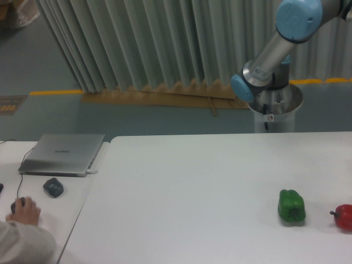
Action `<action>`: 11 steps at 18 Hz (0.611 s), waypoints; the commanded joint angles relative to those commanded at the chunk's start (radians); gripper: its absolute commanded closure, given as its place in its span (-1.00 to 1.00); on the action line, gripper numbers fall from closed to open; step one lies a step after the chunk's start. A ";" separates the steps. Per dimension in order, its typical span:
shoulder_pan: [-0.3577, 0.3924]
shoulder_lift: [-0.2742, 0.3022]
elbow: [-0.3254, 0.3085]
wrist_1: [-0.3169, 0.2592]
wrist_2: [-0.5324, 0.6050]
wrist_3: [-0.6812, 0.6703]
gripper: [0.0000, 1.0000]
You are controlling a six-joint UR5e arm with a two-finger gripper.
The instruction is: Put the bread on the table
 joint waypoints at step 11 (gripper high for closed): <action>-0.018 0.049 -0.002 -0.153 -0.054 0.000 0.36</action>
